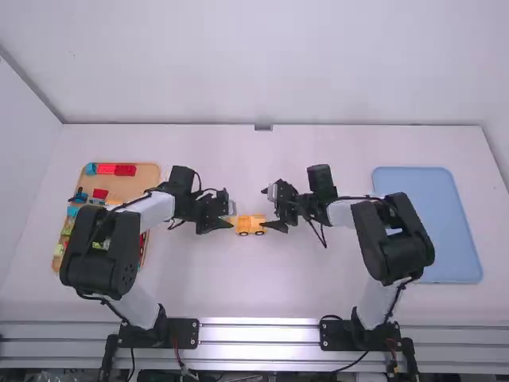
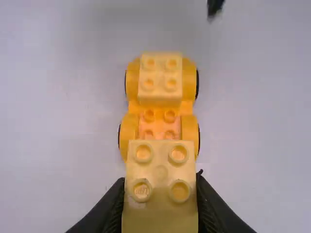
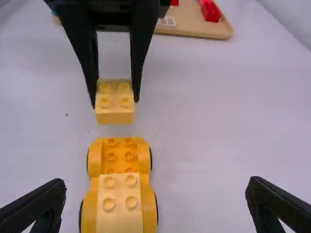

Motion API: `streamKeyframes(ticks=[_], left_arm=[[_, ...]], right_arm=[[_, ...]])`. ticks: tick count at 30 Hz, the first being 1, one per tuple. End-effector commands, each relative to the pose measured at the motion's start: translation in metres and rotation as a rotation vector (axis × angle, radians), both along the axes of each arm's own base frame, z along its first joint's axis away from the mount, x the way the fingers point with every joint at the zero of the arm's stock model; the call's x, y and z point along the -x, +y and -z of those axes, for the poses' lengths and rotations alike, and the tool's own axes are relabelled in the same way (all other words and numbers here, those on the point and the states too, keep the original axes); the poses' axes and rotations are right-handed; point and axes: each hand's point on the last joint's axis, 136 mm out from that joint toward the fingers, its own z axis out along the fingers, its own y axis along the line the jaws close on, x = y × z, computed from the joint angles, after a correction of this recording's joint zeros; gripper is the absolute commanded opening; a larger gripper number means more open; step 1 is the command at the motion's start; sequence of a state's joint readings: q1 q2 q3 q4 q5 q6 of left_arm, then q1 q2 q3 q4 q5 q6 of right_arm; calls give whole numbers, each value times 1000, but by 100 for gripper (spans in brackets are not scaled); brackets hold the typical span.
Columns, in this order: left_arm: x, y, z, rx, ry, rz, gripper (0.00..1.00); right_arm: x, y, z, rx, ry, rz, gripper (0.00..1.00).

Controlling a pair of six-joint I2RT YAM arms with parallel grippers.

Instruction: Assemble lego blocks to make yellow taxi

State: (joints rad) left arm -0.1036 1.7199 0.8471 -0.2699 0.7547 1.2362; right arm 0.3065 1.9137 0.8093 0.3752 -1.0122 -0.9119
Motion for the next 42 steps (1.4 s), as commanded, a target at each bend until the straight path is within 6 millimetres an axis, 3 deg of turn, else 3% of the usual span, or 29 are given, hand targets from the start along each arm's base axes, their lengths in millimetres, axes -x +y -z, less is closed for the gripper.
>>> streamKeyframes(ticks=[1,5,11,17,22,30,34,36,37,39,42], left_arm=[[2,-16,-12,78,-19,40,12],[1,-22,-13,131,-55,53,8],[4,-29,-10,179,-17,51,9],[1,-30,1,190,15,32,9],[1,-30,14,187,42,29,8],[1,-30,16,185,47,28,8],[1,-29,17,177,46,25,8],[0,-29,17,176,42,25,8],[0,-29,17,176,41,25,8],[0,-29,18,168,40,24,7],[1,-30,24,127,36,28,6]], right_arm=[[16,2,21,-27,151,13,99],[24,6,32,-92,166,-50,98],[20,13,52,-124,263,-84,99],[18,11,69,-91,222,-79,100],[18,14,73,-78,214,-79,99],[18,27,81,-19,185,-70,91],[17,26,82,-15,183,-65,82],[18,25,82,-13,187,-64,63],[18,25,82,-13,188,-64,60],[18,25,83,-12,191,-64,40],[18,25,83,-12,192,-63,37]])
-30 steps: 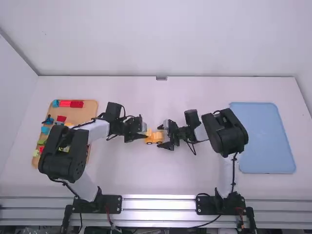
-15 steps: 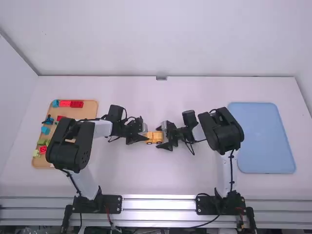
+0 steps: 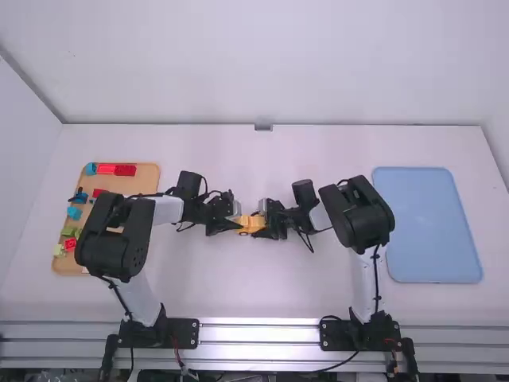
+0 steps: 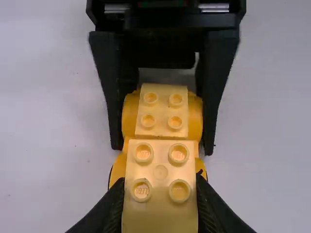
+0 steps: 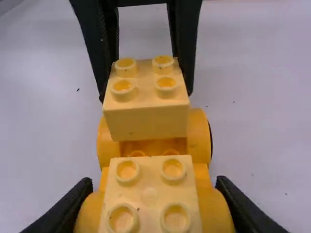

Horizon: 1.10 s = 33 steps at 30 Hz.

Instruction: Assemble lego blocks to make yellow taxi

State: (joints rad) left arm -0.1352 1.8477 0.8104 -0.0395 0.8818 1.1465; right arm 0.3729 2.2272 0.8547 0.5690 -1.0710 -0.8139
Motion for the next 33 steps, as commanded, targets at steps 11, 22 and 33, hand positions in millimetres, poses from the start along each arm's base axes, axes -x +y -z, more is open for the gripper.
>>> streamKeyframes(ticks=[11,22,33], left_arm=[[3,-6,13,-80,-3,5,2],[7,-8,15,-94,19,4,2],[11,-8,18,-106,28,11,4]], right_arm=[[5,-2,9,16,24,-10,36],[6,-2,9,17,15,-21,35],[6,-2,9,16,16,-19,36]])
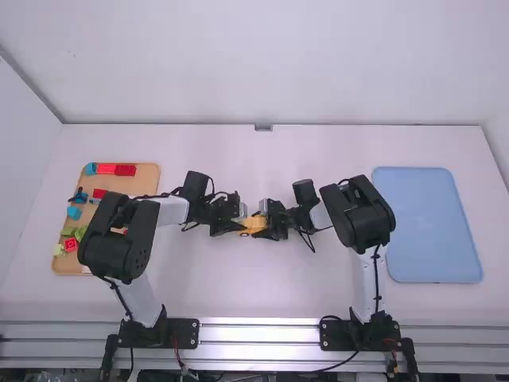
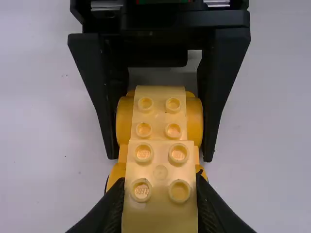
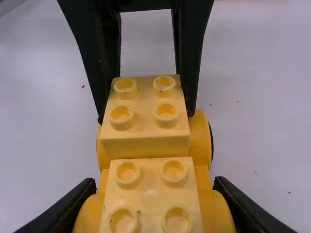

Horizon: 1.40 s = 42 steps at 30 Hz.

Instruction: Assemble lego blocks to make yellow taxi

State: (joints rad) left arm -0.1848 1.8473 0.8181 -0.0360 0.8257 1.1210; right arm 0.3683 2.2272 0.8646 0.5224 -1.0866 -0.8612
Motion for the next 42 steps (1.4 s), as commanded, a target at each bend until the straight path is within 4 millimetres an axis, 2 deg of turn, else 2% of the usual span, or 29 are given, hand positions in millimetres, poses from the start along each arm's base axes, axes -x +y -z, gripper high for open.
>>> streamKeyframes(ticks=[1,3,4,6,8,13,19,21,23,28,32,36,42], left_arm=[[9,2,14,-63,26,-3,5],[8,2,13,-60,24,-3,9],[8,2,13,-59,21,-2,22],[8,2,13,-60,21,-2,26],[7,2,13,-61,21,-3,45],[6,2,13,-58,13,-3,57],[1,1,10,-50,1,-16,61],[0,1,10,-48,-2,-16,58],[0,0,9,-47,-5,-15,51],[-3,-1,6,-35,-10,-12,50],[-2,-9,-9,24,12,16,59],[-6,-10,-16,21,25,16,66],[-9,-11,-26,13,57,17,67]], right_arm=[[3,0,9,17,20,2,37],[3,-1,9,18,21,3,37],[4,0,9,18,22,2,38],[5,0,9,19,23,-2,38],[4,-1,9,19,24,2,39],[4,-1,9,19,24,2,39],[4,-1,9,19,24,3,39],[4,-1,9,20,25,3,39],[4,-1,9,19,24,2,39],[4,-1,9,20,27,3,39],[4,-1,9,20,27,2,40],[4,-1,9,20,27,3,40],[4,-1,9,20,27,3,40]])
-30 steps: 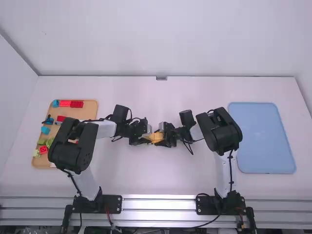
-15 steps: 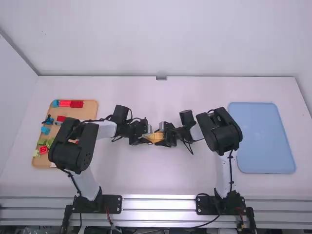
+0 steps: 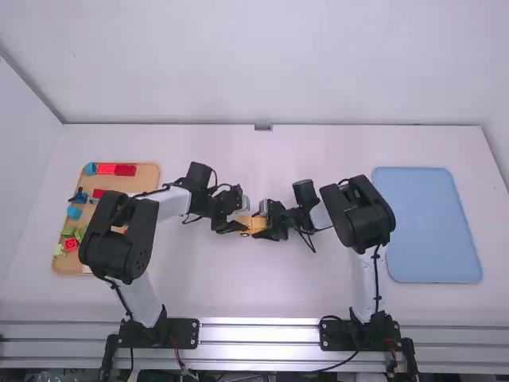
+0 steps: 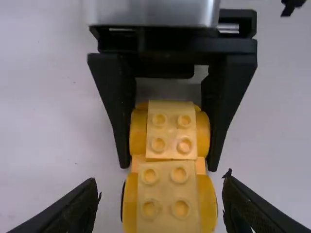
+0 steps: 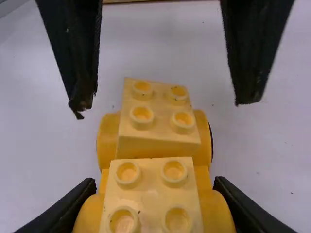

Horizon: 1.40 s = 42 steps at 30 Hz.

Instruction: Assemble lego blocks to make yellow taxi

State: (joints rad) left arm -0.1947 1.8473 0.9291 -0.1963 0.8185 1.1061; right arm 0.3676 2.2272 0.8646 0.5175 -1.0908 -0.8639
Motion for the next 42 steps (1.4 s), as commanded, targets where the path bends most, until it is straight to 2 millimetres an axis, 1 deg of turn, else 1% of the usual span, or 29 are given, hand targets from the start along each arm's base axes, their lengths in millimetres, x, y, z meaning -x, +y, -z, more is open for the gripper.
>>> streamKeyframes(ticks=[1,2,4,9,11,14,16,17,19,20,21,23,27,29,31,33,34,35,36,37,39,40,41,42], left_arm=[[-1,-6,-10,26,1,18,66],[-1,-6,-9,22,4,16,66],[0,-3,-5,-4,8,8,70],[6,1,5,-25,14,1,69],[7,1,9,-21,12,-7,58],[7,1,14,-13,13,-30,57],[9,2,17,-11,7,-30,50],[9,2,18,-12,4,-27,47],[10,2,19,-11,0,-26,33],[10,2,19,-11,-3,-26,28],[10,2,19,-10,-3,-26,27],[9,2,19,-9,-14,-25,20],[10,0,20,-6,-30,-18,19],[12,-2,22,-8,-35,-11,22],[19,-5,25,-16,-59,39,25],[22,-8,25,-17,-67,58,33],[23,-9,25,-16,-68,60,34],[22,-9,25,-16,-69,61,38],[21,-9,24,-12,-71,61,57],[21,-10,23,-9,-72,62,59],[17,-9,16,18,-69,50,63],[13,-9,7,45,-66,41,66],[12,-8,4,50,-67,36,66],[8,-6,-4,65,-69,28,67]], right_arm=[[3,-1,9,22,22,5,40],[4,1,9,21,21,1,40],[3,0,9,20,20,5,40],[4,1,9,21,20,2,40],[3,0,9,21,20,5,40],[3,0,9,20,20,5,40],[3,0,9,20,20,5,40],[3,0,9,20,20,4,40],[3,0,9,20,20,4,40],[3,0,9,20,20,4,40],[3,0,9,21,21,4,40],[3,0,9,21,21,4,40],[3,0,9,20,20,4,40],[3,0,9,20,20,4,40],[3,0,9,21,21,4,40],[3,0,9,21,21,4,40],[3,0,9,21,21,4,40],[3,0,9,21,21,4,40],[3,0,9,21,21,4,40],[3,0,9,21,21,4,41],[3,0,9,21,21,5,42],[3,0,9,21,20,5,43],[3,0,9,21,21,4,43],[3,0,9,21,21,4,43]])
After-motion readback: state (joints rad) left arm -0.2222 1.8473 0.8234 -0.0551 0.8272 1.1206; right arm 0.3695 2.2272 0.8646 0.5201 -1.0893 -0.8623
